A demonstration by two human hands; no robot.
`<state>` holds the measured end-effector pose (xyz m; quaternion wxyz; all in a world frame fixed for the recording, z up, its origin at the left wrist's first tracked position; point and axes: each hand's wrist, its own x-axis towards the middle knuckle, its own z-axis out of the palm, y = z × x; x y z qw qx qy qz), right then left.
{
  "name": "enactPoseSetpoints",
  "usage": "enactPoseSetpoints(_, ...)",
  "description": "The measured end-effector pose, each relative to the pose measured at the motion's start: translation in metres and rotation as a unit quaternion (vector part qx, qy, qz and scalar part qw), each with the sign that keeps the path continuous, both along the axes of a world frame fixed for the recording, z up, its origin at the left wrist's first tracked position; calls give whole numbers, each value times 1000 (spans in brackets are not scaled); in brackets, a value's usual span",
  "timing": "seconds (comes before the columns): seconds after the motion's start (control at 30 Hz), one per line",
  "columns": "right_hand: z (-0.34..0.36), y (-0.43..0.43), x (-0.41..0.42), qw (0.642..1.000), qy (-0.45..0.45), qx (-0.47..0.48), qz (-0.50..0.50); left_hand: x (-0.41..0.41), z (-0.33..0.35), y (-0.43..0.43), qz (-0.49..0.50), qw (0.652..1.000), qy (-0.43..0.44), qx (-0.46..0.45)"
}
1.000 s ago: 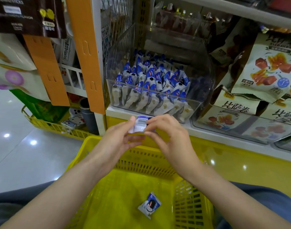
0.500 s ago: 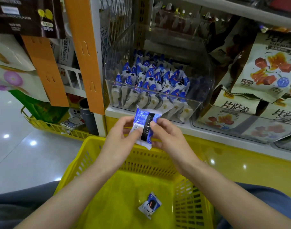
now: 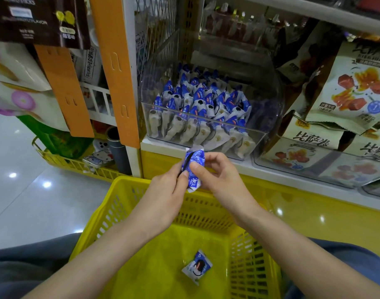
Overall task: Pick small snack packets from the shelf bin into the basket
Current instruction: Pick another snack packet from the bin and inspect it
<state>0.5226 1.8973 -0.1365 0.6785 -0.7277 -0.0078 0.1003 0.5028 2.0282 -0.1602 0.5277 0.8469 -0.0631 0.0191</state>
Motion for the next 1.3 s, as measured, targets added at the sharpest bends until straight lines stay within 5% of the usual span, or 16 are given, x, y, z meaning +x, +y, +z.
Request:
enactPoseSetpoints(0.3,-4,5,-3,995,-71,-63,36,5,7,13,68,959,-89,258)
enactPoseSetpoints(0.73,-1,0,2,999,-14,17,-30,5,6,2,6,999,27,-34)
enactPoseSetpoints(0.87,3,0,5,1000,-18,4,-8,12,20,3,46,956,138,-256)
enactPoseSetpoints(1.0,9,-3,11,1000,3,-8,9,13,30,6,27,909,213,-357)
enactPoseSetpoints(1.1,12,-2,14,1000,13,17,5,12,29,8,12,900,250,-356)
enactPoseSetpoints(1.3,19,0,17,999,24,26,16,6,26,16,-21,961,135,-239)
